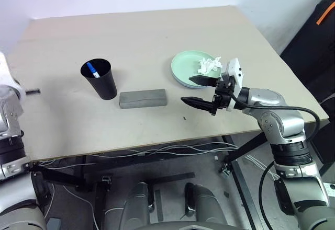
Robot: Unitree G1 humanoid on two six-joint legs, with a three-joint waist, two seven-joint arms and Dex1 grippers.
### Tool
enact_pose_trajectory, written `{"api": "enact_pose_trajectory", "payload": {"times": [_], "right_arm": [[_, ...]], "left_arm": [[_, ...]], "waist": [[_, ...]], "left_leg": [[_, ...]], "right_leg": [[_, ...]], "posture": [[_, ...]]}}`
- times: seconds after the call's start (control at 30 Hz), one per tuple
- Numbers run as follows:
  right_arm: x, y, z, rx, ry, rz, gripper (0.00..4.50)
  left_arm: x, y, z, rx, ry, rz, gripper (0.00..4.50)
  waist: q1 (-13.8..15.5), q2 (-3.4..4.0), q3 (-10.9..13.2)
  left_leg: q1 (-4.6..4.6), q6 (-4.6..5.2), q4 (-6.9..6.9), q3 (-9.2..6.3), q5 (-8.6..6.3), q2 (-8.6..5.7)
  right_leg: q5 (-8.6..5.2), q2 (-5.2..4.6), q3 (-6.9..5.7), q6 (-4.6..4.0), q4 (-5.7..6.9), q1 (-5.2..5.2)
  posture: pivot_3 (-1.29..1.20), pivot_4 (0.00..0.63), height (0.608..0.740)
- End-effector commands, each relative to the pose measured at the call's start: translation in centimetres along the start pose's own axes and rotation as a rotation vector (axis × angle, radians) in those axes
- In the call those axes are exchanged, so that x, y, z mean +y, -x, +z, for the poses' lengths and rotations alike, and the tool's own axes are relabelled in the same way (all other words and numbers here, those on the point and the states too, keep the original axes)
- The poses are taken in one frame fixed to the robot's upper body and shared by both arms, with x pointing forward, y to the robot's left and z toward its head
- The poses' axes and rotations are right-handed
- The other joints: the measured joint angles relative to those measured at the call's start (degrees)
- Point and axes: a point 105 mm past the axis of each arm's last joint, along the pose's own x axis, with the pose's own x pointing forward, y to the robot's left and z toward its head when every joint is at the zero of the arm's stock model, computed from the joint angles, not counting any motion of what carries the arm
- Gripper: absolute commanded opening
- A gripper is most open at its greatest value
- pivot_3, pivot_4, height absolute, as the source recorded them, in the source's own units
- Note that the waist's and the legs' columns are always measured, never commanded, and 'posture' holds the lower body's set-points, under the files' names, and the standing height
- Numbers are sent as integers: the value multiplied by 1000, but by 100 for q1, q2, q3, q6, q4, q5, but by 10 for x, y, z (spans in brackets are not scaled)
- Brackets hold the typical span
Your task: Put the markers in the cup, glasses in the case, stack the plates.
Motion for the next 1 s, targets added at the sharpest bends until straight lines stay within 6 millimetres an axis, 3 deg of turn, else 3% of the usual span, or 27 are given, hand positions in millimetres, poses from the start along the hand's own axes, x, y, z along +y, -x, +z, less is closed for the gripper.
{"api": "enact_pose_trajectory", "payload": {"times": [0.03, 0.13, 0.3, 0.6, 1.0], "right_arm": [[3, -1, 18, -46, 72, 14, 4500], [3, 1, 20, -44, 57, 9, 4500], [3, 6, 26, -66, 49, 2, 4500], [6, 12, 26, -64, 64, -22, 4500], [6, 15, 24, -49, 87, -55, 4500]], "left_arm": [[-6, 3, 52, -301, 104, -87, 20], [-22, 12, 81, -523, 194, -215, 20], [-53, 38, 105, -743, 311, -530, 20], [-93, 64, 92, -822, 391, -905, 20], [-129, 64, 67, -757, 494, -1073, 20]], "waist": [[43, 0, 0], [67, 1, 0], [72, 0, 0], [66, 0, 0], [67, 0, 0]], "left_leg": [[-11, -1, 2, 7, 1, 0], [-15, 0, 12, 13, 2, -1], [-14, 2, 38, 13, 4, 0], [-4, 4, 90, -7, 3, 12], [-8, 5, 109, -16, 3, 14]], "right_leg": [[0, 1, 0, 0, 1, -8], [1, 5, 0, 1, 4, -6], [15, 10, -2, 27, 8, 9], [26, 21, -4, 29, 20, 39], [49, 26, -4, 24, 19, 40]], "posture": [[0, 150, 739], [0, 150, 739], [0, 150, 739], [0, 150, 739], [0, 150, 739]]}}
